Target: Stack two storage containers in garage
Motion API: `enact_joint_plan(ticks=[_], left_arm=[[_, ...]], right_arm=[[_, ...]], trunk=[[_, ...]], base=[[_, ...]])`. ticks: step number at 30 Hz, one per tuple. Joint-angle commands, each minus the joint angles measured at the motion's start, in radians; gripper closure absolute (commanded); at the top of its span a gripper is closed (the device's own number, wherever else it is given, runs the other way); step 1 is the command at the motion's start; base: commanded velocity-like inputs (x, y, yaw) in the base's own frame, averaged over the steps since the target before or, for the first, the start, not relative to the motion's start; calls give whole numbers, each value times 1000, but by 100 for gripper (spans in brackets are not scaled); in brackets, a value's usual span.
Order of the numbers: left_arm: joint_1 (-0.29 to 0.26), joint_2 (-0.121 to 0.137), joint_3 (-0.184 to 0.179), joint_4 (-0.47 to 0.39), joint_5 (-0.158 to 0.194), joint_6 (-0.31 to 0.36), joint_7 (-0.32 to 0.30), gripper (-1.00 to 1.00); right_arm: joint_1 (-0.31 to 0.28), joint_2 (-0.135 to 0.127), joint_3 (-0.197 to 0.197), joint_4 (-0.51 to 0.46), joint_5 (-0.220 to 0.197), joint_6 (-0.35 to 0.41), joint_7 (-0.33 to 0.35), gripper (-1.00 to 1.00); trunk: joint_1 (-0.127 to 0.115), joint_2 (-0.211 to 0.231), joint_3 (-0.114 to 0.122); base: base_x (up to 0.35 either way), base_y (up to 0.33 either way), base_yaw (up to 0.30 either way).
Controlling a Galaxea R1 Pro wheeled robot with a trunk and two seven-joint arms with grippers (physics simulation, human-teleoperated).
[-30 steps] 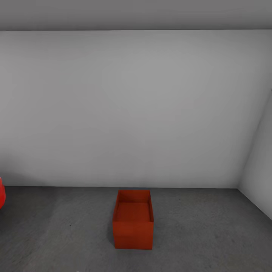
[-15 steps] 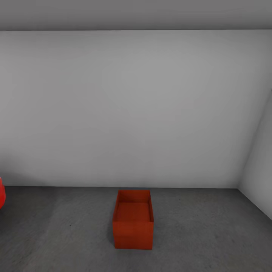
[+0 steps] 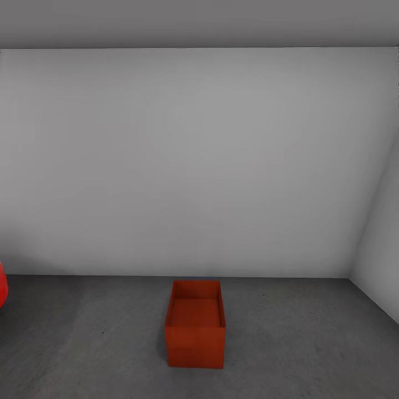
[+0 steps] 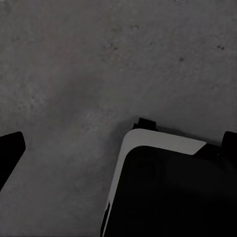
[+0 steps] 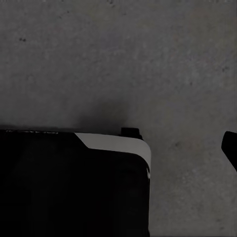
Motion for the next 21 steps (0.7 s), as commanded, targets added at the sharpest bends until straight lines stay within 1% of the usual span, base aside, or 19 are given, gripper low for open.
enact_joint_plan(ticks=[1, 21], left_arm=[[0, 0, -8, 0, 9, -2, 2, -100], [1, 6, -9, -1, 9, -9, 2, -100]], right_arm=[[-1, 0, -4, 3, 10, -5, -5, -100], [0, -1, -4, 3, 8, -2, -5, -100]], trunk=[[0, 0, 1], [0, 0, 30]], base=[[0, 0, 0], [0, 0, 0]])
